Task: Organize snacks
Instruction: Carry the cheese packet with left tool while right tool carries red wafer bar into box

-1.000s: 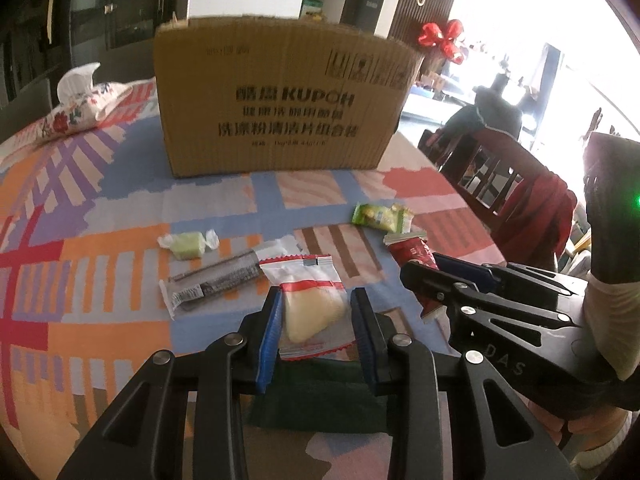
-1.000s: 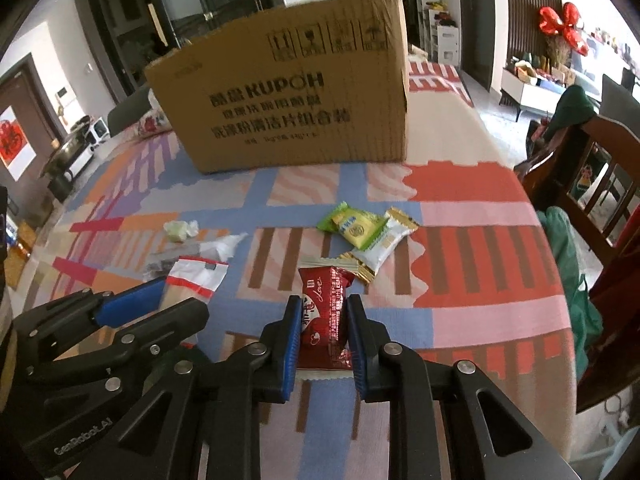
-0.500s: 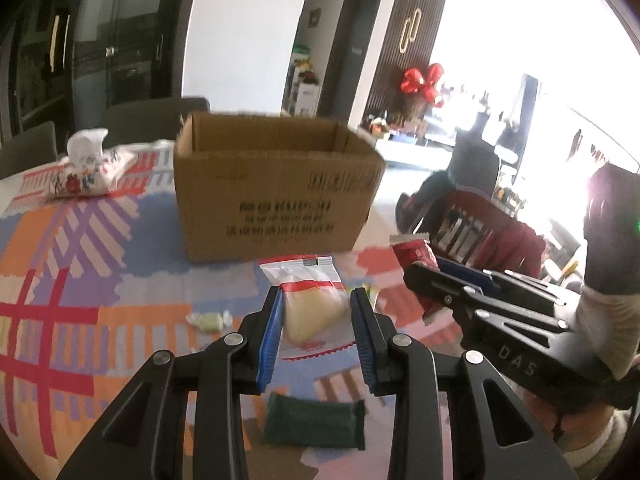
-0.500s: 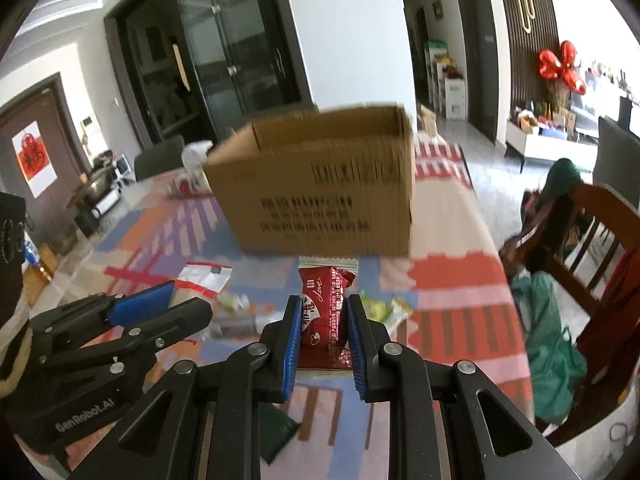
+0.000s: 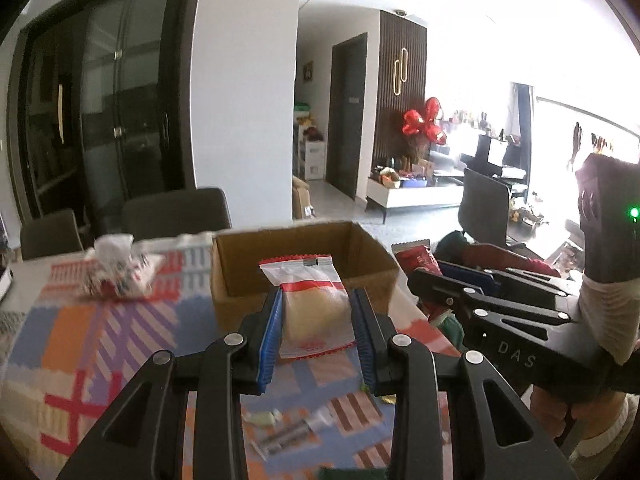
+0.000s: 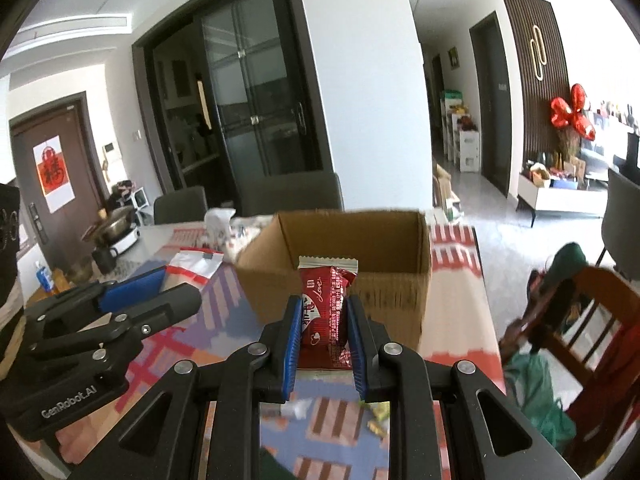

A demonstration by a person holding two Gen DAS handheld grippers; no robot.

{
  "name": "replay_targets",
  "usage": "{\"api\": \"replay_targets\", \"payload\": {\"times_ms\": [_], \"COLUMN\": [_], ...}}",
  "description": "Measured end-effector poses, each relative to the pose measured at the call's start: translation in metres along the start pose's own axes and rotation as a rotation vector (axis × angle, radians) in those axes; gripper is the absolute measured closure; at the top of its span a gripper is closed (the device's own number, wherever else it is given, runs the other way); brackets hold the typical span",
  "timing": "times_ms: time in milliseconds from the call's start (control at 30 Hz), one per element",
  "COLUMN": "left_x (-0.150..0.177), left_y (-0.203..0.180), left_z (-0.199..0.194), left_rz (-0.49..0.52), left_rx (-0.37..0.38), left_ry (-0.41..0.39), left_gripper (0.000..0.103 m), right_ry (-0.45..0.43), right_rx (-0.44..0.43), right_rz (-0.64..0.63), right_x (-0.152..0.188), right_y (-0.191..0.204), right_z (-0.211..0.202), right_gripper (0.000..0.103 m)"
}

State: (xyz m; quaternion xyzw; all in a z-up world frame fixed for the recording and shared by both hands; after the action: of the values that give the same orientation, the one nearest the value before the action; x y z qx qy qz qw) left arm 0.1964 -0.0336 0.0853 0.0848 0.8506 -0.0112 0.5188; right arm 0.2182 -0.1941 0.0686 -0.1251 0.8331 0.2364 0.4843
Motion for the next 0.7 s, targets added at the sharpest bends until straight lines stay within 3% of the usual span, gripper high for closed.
{"api": "replay_targets", "payload": {"times_ms": [333, 700], "left_x": [-0.035, -0.051], "left_y": [0.013, 0.022], "left_z": [0.029, 0.086], "left_rz": [0.022, 0.020], "left_rx": [-0.018, -0.038], "left_ry": [-0.003, 0.074], "left_gripper": [0.069, 0.069], "right_ry": [-0.017, 0.044], "right_rx": [-0.013, -0.010], "right_rz": [-0.027, -0.020], "right_x": [-0.051, -0.068], "right_y": [-0.006, -0.025], "right_z": [0.023, 0.068], "right_gripper": [0.080, 0.080]}}
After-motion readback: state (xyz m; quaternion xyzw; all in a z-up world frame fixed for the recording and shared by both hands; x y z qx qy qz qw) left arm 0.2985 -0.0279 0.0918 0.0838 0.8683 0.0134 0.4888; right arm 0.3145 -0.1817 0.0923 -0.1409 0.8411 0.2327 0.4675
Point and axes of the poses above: each gripper's, at about its wrist camera, not at the fingertips, and z roughly the way its jaws point, y to its left, x to its underside, the point moved 1 cm from there along z, roughly the way its jaws point, and after that the axes turned 14 degrees about -x, right-handed, at the moved point
